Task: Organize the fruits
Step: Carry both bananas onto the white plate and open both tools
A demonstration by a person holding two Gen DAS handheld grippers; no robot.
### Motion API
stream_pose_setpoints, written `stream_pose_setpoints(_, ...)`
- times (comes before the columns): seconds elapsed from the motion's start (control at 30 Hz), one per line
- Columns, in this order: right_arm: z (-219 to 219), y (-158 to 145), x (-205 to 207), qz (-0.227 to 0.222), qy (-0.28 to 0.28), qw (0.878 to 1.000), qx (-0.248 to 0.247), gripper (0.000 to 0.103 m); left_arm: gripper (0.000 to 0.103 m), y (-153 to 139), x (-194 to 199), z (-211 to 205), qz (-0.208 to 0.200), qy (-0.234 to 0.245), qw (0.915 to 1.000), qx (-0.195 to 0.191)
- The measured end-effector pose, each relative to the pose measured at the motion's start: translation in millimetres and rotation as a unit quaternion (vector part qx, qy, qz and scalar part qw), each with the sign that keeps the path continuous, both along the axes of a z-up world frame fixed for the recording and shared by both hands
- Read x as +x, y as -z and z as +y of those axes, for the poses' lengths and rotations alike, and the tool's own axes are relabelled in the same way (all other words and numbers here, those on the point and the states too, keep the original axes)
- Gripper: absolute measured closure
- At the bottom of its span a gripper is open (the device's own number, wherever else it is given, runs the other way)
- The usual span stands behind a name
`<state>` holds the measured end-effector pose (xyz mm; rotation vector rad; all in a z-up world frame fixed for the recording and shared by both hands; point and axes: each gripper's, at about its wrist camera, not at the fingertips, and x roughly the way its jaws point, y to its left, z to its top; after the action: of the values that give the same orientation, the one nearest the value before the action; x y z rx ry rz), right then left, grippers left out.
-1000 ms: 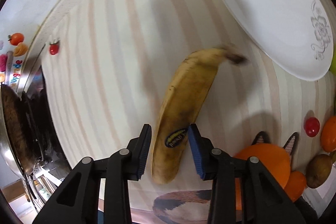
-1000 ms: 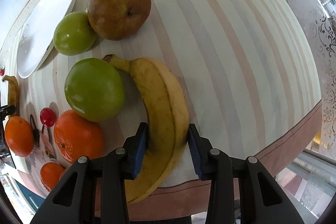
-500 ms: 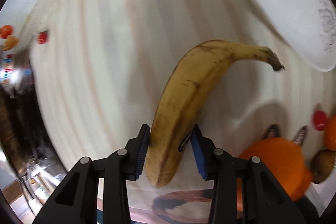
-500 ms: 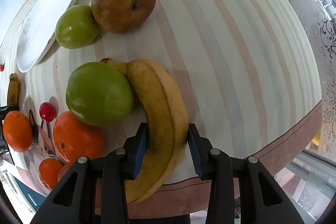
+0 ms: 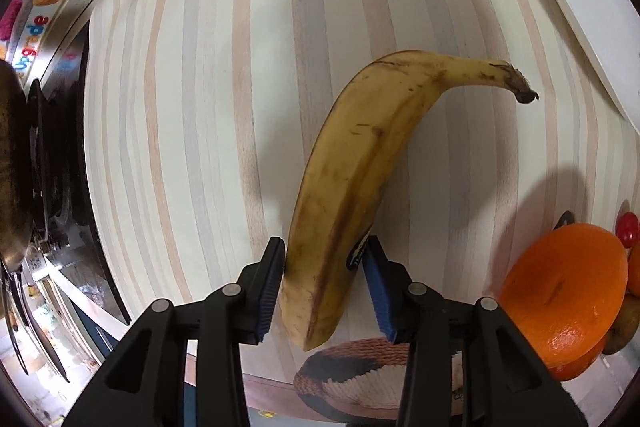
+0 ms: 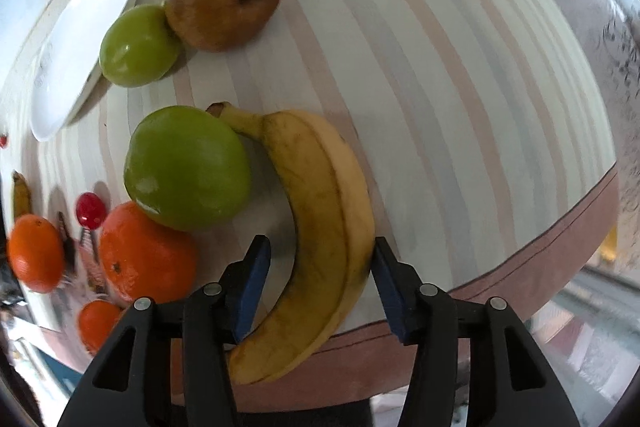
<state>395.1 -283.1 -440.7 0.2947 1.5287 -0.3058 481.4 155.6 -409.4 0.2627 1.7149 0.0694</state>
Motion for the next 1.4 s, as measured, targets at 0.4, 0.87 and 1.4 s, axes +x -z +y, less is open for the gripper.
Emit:
stream_pose_setpoints(0.4, 3, -47, -18, -0.065, 0.021, 0.998, 0.0, 0.062, 0.071, -29, -5, -17, -0.047, -0.013, 0.9981, -0.039)
stream_pose_setpoints(0.87, 6, -126, 1, -0.156, 0.005, 0.987, 0.048, 0.069, 0.072, -104, 19, -57, -0.096, 0.013, 0.9888, -0.114)
stream_pose_setpoints(1.4, 45, -186, 84, -0.245, -0.059, 0.956, 0.149, 0.07, 0.072, -180, 73, -164, -0.151, 0.058, 0.9678, -0.193)
